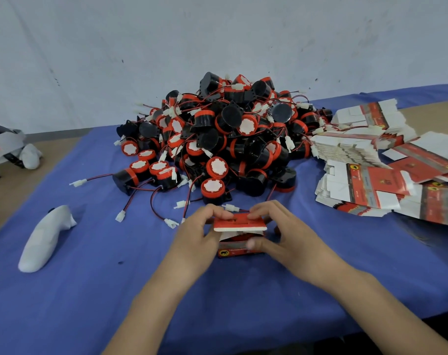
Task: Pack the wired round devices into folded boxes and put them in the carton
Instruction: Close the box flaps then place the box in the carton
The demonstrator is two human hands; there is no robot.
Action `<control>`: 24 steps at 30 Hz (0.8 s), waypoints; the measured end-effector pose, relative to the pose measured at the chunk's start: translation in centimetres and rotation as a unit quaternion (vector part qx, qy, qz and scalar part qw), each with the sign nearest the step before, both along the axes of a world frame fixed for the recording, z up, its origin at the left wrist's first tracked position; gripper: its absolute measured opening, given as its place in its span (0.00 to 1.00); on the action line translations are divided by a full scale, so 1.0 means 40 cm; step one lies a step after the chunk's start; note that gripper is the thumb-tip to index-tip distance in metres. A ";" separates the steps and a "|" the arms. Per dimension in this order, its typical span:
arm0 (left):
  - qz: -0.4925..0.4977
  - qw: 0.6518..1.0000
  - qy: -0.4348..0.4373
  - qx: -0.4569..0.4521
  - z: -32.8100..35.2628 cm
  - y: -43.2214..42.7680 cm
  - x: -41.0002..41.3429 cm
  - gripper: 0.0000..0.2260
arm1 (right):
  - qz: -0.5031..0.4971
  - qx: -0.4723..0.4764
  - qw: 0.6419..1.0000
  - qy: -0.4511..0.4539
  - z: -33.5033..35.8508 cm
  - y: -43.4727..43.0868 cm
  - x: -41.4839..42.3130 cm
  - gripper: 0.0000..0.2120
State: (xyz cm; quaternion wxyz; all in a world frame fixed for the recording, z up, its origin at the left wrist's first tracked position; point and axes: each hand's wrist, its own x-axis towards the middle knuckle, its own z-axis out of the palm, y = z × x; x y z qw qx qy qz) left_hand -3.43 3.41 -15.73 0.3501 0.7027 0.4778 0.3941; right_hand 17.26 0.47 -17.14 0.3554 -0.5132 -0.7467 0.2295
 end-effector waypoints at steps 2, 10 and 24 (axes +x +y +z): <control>-0.017 1.000 0.011 -0.006 -0.002 -0.001 -0.002 0.18 | 0.002 0.005 0.999 -0.037 -0.004 -0.004 0.012 0.24; -0.042 0.997 0.067 -0.007 0.000 -0.018 -0.033 0.14 | -0.001 0.023 0.995 -0.093 -0.005 -0.006 0.017 0.30; -0.055 0.955 0.237 0.171 -0.014 -0.041 -0.022 0.14 | -0.019 0.105 0.977 -0.185 -0.005 -0.016 0.004 0.22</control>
